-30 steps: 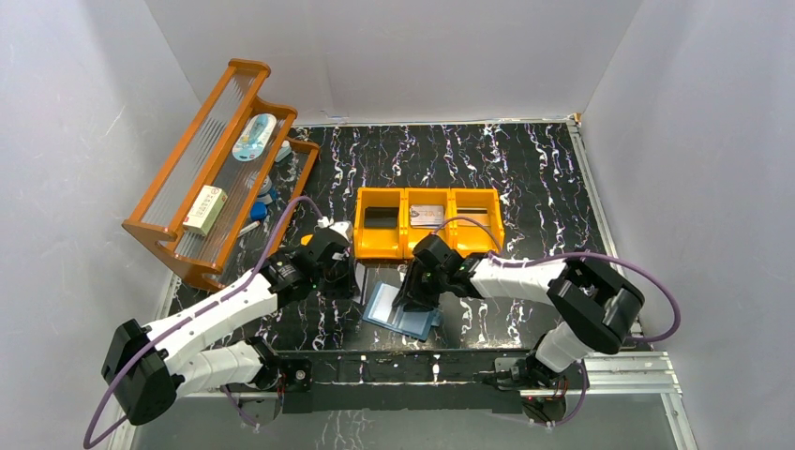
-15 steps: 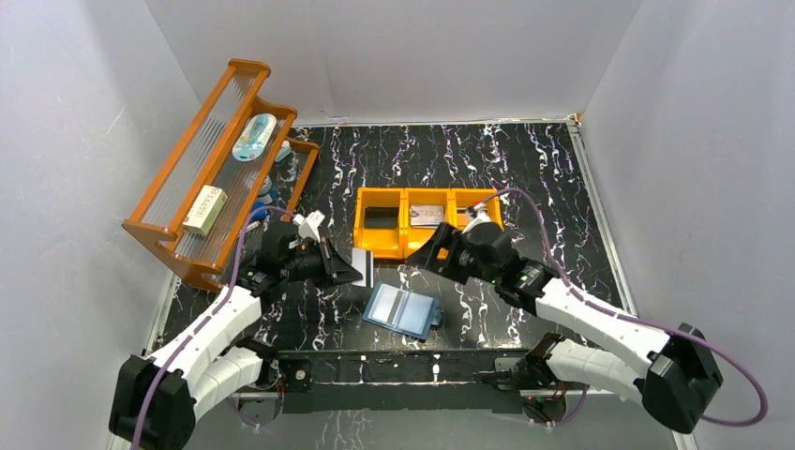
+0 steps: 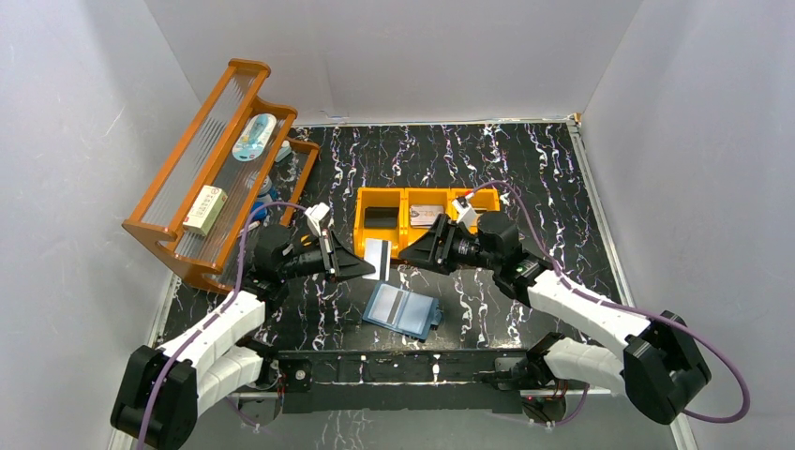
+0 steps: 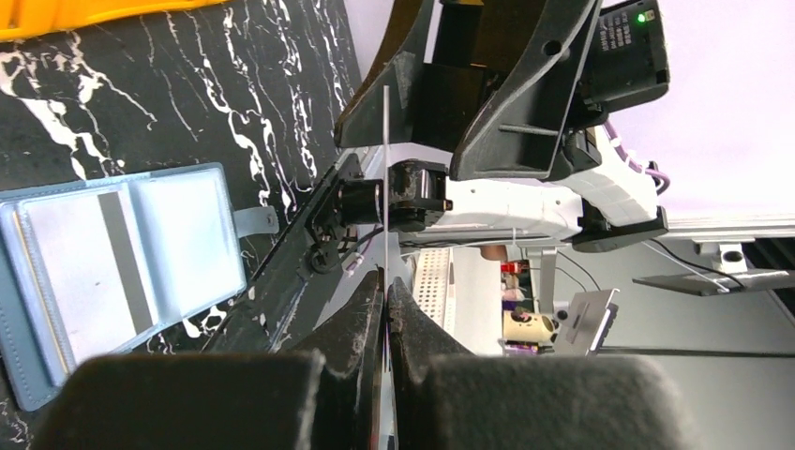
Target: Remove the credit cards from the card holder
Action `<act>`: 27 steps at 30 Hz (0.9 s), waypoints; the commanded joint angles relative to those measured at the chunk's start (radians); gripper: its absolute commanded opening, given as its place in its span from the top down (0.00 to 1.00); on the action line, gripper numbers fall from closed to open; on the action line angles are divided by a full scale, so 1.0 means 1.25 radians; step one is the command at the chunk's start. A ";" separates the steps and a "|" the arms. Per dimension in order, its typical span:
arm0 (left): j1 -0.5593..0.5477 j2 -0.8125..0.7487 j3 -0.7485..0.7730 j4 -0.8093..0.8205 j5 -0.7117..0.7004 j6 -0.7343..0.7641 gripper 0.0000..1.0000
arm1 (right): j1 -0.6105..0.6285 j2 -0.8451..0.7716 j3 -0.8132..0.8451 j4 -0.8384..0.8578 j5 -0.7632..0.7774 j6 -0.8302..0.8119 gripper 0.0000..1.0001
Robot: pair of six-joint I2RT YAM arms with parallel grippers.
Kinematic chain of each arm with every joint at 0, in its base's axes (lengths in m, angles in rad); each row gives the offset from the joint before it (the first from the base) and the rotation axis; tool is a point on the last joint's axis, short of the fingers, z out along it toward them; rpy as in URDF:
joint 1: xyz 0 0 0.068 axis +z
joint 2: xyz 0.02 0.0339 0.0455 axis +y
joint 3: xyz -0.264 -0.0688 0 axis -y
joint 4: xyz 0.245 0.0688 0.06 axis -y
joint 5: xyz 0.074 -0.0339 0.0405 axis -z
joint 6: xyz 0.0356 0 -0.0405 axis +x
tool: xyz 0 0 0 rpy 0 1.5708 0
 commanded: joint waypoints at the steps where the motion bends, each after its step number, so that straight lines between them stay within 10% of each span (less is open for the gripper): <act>1: 0.003 0.004 0.021 0.064 0.060 -0.024 1.00 | 0.022 0.021 -0.010 0.168 -0.070 0.044 0.31; 27: -0.008 0.011 0.036 0.138 0.099 -0.078 1.00 | 0.066 0.149 -0.030 0.477 -0.145 0.142 0.67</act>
